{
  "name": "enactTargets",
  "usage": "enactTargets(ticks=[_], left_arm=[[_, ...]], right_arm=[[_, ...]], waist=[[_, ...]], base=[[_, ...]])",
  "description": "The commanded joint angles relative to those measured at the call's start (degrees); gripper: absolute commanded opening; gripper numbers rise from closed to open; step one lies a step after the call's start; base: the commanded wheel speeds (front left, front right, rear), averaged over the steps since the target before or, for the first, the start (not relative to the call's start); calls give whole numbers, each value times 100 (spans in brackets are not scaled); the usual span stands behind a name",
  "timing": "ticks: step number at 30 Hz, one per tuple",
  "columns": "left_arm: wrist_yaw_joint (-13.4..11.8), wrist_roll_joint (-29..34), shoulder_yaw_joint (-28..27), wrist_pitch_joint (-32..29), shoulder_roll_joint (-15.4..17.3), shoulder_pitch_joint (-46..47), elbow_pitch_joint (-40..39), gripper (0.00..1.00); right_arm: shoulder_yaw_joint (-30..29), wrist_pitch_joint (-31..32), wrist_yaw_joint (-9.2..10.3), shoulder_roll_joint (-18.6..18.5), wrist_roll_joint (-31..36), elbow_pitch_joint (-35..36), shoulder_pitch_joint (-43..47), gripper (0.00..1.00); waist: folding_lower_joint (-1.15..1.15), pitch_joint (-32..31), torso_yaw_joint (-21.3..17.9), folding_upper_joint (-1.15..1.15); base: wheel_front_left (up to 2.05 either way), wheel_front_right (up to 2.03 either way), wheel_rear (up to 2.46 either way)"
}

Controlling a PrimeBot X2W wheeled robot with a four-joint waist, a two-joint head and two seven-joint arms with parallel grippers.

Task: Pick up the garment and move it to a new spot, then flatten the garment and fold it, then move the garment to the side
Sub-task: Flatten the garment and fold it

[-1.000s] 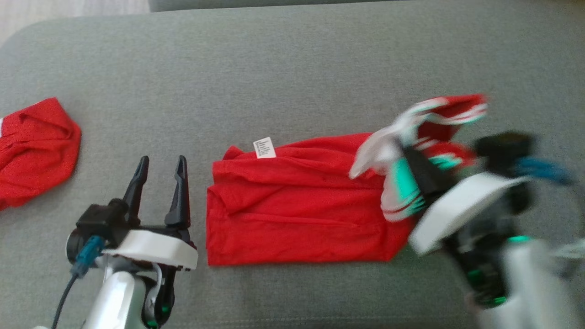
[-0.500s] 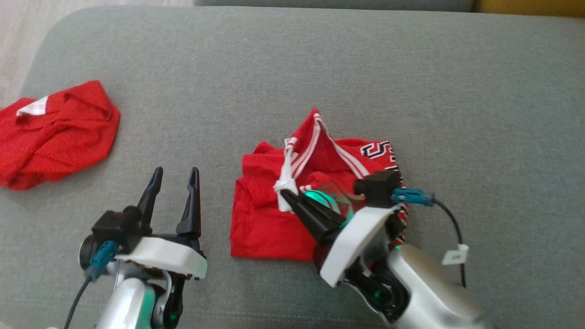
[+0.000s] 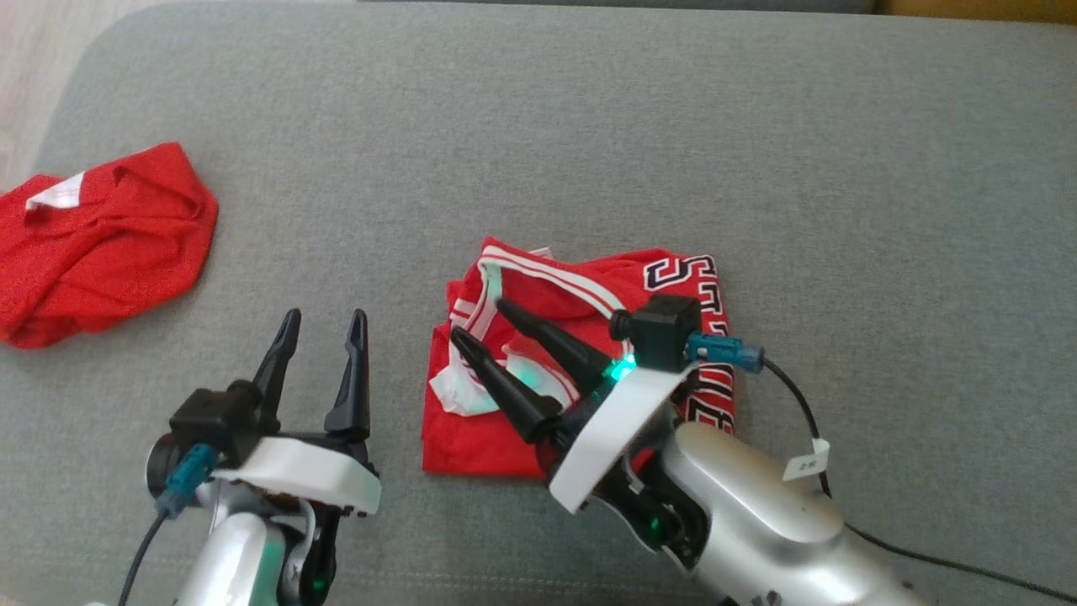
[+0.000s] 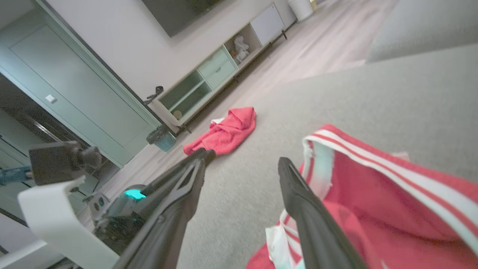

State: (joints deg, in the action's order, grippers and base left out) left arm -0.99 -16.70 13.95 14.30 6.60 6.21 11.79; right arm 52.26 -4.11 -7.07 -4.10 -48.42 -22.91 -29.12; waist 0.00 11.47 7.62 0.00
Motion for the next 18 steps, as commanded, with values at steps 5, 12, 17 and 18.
enactTargets(ticks=[5,12,17,18], left_arm=[[-69,97,-250,70,134,179,-180,100],[-122,113,-291,56,250,158,-310,100],[-159,111,-317,21,337,100,-418,100],[-164,109,-318,14,349,83,-439,100]], right_arm=[[-315,-655,-42,122,431,489,-204,100],[-2119,-818,-42,-132,1701,782,366,100],[-3461,-492,-42,-319,2639,1440,1254,100],[-3682,-415,-42,-316,2767,1606,1445,100]], waist=[[0,-99,-164,0],[0,-182,-332,0],[0,-260,-422,0],[0,-278,-435,0]], base=[[0,0,0],[0,0,0],[0,0,0],[0,0,0]])
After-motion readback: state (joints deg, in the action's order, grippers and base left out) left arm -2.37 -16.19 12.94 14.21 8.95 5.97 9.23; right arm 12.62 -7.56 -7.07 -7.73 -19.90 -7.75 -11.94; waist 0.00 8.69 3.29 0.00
